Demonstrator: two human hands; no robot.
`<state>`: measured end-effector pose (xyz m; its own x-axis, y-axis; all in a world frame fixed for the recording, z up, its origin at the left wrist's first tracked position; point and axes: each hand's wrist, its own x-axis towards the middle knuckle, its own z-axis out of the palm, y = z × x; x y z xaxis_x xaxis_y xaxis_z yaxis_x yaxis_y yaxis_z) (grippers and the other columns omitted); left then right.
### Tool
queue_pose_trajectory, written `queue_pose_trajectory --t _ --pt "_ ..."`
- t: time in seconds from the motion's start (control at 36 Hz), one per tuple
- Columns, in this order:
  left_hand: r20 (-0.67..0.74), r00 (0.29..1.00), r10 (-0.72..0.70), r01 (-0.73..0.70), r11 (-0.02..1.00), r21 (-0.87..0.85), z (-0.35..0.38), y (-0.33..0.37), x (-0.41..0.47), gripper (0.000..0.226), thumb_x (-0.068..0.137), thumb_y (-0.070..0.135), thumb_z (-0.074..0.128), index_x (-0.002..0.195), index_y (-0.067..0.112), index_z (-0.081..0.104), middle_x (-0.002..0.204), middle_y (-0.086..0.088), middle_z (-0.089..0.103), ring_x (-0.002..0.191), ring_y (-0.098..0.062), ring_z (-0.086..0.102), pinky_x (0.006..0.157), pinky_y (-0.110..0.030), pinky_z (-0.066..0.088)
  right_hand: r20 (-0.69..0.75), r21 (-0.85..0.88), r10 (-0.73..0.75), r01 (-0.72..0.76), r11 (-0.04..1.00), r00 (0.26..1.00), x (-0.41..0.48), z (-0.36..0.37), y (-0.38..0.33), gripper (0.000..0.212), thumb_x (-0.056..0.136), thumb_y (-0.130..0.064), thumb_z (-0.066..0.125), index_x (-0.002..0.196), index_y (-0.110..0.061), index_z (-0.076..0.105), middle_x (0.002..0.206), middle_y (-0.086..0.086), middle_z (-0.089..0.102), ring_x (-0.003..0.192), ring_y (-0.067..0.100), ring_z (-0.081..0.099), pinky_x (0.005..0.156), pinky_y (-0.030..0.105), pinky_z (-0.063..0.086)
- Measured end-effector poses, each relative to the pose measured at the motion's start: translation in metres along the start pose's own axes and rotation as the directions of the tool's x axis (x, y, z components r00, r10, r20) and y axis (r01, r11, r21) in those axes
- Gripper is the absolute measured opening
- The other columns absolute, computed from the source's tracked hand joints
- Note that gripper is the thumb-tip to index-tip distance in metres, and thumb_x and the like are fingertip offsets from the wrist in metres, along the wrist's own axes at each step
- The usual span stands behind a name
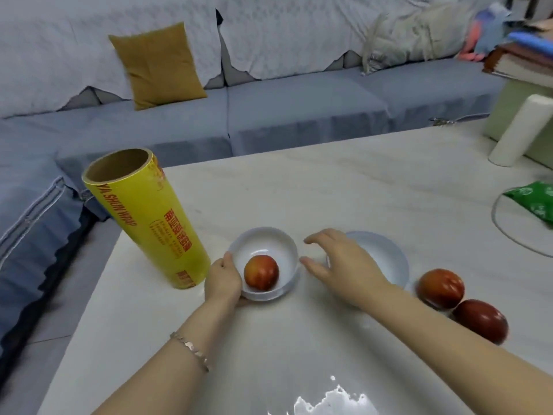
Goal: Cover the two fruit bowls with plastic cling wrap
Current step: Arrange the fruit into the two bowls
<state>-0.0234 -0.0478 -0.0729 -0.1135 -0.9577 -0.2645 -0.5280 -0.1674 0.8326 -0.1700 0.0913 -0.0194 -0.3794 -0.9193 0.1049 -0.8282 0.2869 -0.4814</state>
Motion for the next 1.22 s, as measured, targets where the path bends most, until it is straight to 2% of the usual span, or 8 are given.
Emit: queue_pose_trajectory --t 0.31,0.42,0.56,0.61,0.69,0.86,1.06,1.22 --pt "-0.076 0.997 -0.003 0.009 0.997 0.079 0.02 0.011 0.03 0.049 0.102 0.031 0.024 0.121 -0.004 0.052 0.123 -0.025 0.055 0.109 -0.04 0.052 0.092 -0.038 0.042 -0.043 -0.264 0.402 -0.398 0.879 0.915 -0.056 -0.044 0.12 0.037 0.092 -0.034 0.045 0.126 -0.024 0.052 0.134 0.002 0.047 0.119 0.023 0.047 0.095 0.032 0.038" --pt "-0.004 0.992 -0.129 0.129 0.989 0.079 0.016 0.006 0.037 0.048 0.102 0.032 0.024 0.125 -0.003 0.048 0.108 -0.021 0.057 0.08 -0.038 0.057 0.038 -0.026 0.051 0.043 -0.211 0.493 -0.474 0.855 0.869 -0.064 -0.054 0.137 0.04 0.093 -0.038 0.041 0.132 -0.027 0.044 0.138 0.002 0.042 0.121 0.023 0.046 0.095 0.032 0.037" --pt "-0.08 0.993 0.084 -0.059 0.958 0.28 0.014 0.019 -0.01 0.053 0.098 0.029 0.04 0.137 -0.005 0.032 0.138 -0.028 0.035 0.126 -0.043 0.034 0.097 -0.045 0.033 0.219 -0.144 0.57 -0.551 0.822 0.792 -0.072 -0.059 0.153 0.065 0.077 -0.059 0.057 0.133 -0.032 0.039 0.126 0.0 0.053 0.114 0.02 0.051 0.094 0.033 0.042" --pt "-0.113 0.931 0.348 -0.314 0.919 0.239 0.019 0.025 -0.046 0.051 0.095 0.021 0.049 0.138 0.0 0.031 0.143 -0.024 0.025 0.131 -0.037 0.022 0.105 -0.039 0.024 0.238 -0.119 0.559 -0.547 0.829 0.794 -0.075 -0.055 0.155 0.073 0.067 -0.059 0.068 0.13 -0.033 0.041 0.122 -0.001 0.055 0.111 0.019 0.052 0.094 0.032 0.042" --pt "0.073 0.855 0.513 -0.517 0.855 0.04 0.042 0.026 -0.082 0.035 0.092 0.019 0.052 0.125 0.012 0.041 0.129 -0.014 0.038 0.11 -0.025 0.041 0.09 -0.022 0.032 0.181 -0.092 0.546 -0.539 0.837 0.818 -0.076 -0.052 0.155 0.074 0.06 -0.05 0.075 0.125 -0.03 0.045 0.116 -0.002 0.056 0.105 0.018 0.053 0.086 0.03 0.044" --pt "0.59 0.806 -0.043 0.05 0.999 0.004 0.091 0.045 -0.095 0.033 0.094 0.032 0.047 0.124 0.026 0.034 0.106 -0.008 0.059 0.086 -0.035 0.067 0.067 -0.039 0.059 -0.161 0.141 0.491 -0.473 0.87 0.856 -0.073 -0.062 0.131 0.068 0.065 -0.031 0.076 0.124 -0.023 0.042 0.104 -0.002 0.054 0.096 0.02 0.053 0.079 0.027 0.038" --pt "0.54 0.841 0.018 0.012 0.999 -0.052 0.085 0.044 -0.095 0.03 0.09 0.008 0.038 0.115 0.024 0.041 0.115 -0.014 0.058 0.084 -0.04 0.067 0.064 -0.044 0.06 0.057 0.149 0.205 -0.212 0.966 0.977 -0.038 -0.067 0.082 0.066 0.061 -0.022 0.077 0.12 -0.027 0.048 0.106 -0.006 0.054 0.094 0.011 0.051 0.072 0.013 0.035" --pt "0.582 0.807 0.095 -0.054 0.995 -0.087 0.048 0.025 -0.093 0.036 0.09 0.004 0.037 0.112 0.031 0.046 0.113 -0.011 0.063 0.086 -0.032 0.068 0.062 -0.037 0.06 0.327 0.013 0.071 -0.08 0.997 0.942 -0.005 -0.017 0.055 0.055 0.064 -0.03 0.07 0.116 -0.03 0.05 0.107 -0.002 0.049 0.097 0.018 0.054 0.085 0.03 0.047"
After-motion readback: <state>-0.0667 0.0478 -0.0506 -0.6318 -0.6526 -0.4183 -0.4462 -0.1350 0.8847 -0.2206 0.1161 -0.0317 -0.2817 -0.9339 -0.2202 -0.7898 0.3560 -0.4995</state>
